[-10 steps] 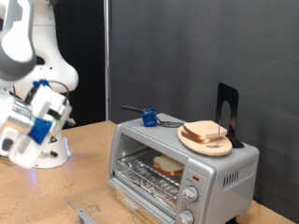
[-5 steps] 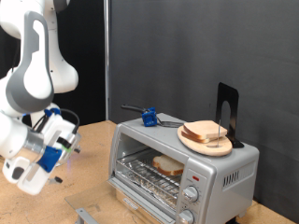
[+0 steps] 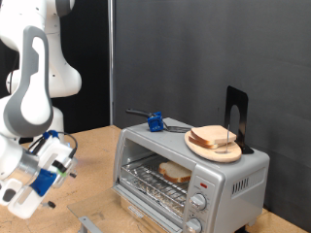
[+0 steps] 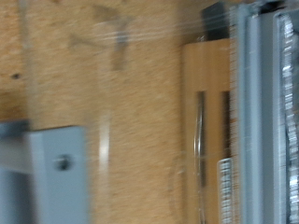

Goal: Make a piece of toast with the oven

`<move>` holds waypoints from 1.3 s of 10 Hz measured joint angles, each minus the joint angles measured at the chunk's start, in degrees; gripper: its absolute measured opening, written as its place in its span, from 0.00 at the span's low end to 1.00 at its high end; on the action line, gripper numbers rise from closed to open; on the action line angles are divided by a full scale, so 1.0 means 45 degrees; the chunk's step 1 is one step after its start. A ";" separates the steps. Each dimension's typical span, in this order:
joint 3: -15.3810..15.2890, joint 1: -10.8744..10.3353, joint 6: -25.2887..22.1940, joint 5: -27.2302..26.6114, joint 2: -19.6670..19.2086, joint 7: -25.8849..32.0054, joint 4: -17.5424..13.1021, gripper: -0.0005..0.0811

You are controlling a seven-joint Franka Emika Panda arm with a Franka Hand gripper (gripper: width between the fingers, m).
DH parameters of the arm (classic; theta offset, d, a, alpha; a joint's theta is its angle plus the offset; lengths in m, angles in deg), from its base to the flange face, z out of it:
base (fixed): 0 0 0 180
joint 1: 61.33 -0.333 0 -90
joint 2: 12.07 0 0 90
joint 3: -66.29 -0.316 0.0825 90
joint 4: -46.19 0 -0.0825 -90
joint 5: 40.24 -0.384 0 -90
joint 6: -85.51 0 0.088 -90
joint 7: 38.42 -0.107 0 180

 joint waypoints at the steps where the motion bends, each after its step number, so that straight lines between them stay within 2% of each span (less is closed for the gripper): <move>1: -0.0001 0.0025 0.0236 -0.0301 -0.0317 0.0191 -0.0031 1.00; 4: -0.0404 -0.0006 0.0208 -0.0828 -0.1314 0.0546 -0.0369 1.00; 7: -0.1206 -0.0276 0.0228 -0.0984 -0.1737 0.0561 -0.0281 1.00; 10: -0.1735 -0.0552 0.0278 -0.1127 -0.1621 0.0605 0.0118 1.00; 13: -0.1661 -0.0117 -0.0925 -0.1130 -0.0685 0.1072 0.0344 1.00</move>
